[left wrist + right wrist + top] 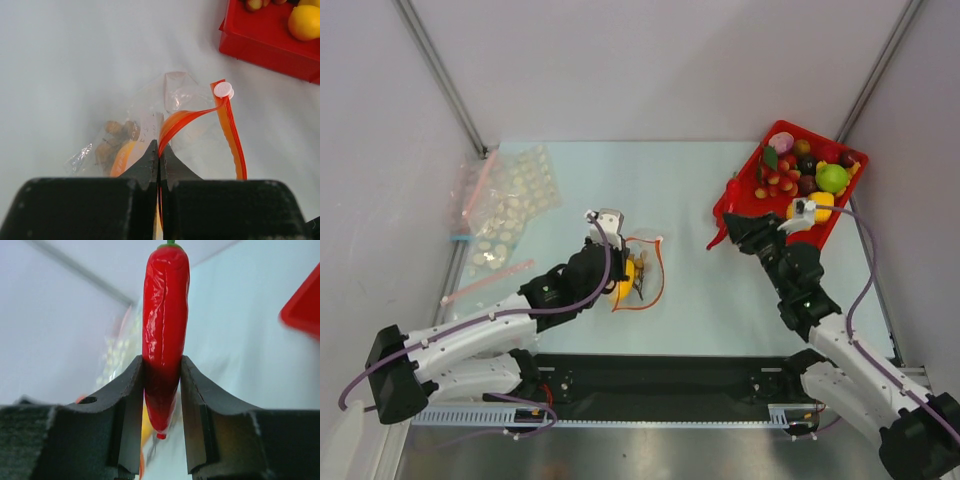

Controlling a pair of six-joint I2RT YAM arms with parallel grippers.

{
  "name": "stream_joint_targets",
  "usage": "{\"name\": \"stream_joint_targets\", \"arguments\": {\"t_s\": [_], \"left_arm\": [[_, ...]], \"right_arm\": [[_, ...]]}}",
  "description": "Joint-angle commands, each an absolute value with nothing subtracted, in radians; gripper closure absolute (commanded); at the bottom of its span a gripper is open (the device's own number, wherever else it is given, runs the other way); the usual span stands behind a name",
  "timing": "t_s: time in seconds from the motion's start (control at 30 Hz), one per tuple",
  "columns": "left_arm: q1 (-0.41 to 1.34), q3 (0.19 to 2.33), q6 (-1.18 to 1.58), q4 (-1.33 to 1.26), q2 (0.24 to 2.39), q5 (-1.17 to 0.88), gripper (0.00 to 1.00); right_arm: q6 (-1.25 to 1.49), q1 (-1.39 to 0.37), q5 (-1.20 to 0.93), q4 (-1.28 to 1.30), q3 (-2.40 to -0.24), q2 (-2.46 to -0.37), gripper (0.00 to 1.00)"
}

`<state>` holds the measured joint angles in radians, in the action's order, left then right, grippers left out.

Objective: Place the food in the zip-top bag and seal the zipper
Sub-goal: Place the fake vegetable in the zipper food storage bag.

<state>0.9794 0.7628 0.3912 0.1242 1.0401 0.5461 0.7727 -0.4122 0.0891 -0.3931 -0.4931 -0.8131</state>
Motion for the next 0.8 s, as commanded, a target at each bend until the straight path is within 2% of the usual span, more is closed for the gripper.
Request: {"name": "stream_joint_targets", "arguments": {"t_s": [0.0, 0.07, 0.2, 0.43, 0.77], "left_arm": [[0.977, 0.807, 0.374, 0.117, 1.035, 0.563, 1.00], [0.977, 0.813, 0.365, 0.120, 1.046, 0.558, 1.00], [0.977, 0.853, 0.368, 0.166, 1.088, 0.572, 1.00], [0.974, 0.867, 0.379, 0.181, 1.100, 0.575, 1.00], [0.948, 0.859, 0.419, 0.192, 1.046, 0.505, 1.00]], "right_arm": [[0.668, -0.553, 0.094, -0.475, -0.472, -0.740, 0.91], [0.574, -0.638, 0.112, -0.459, -0.508, -0.730, 0.91], [0.352, -0.903, 0.288, -0.458, -0.554, -0.750, 0.92], [0.129, -1.133, 0.448, -0.567, -0.540, -0.791, 0.93], [-0.066, -1.357, 0.606, -0.809, -0.514, -0.902, 0.94]]}}
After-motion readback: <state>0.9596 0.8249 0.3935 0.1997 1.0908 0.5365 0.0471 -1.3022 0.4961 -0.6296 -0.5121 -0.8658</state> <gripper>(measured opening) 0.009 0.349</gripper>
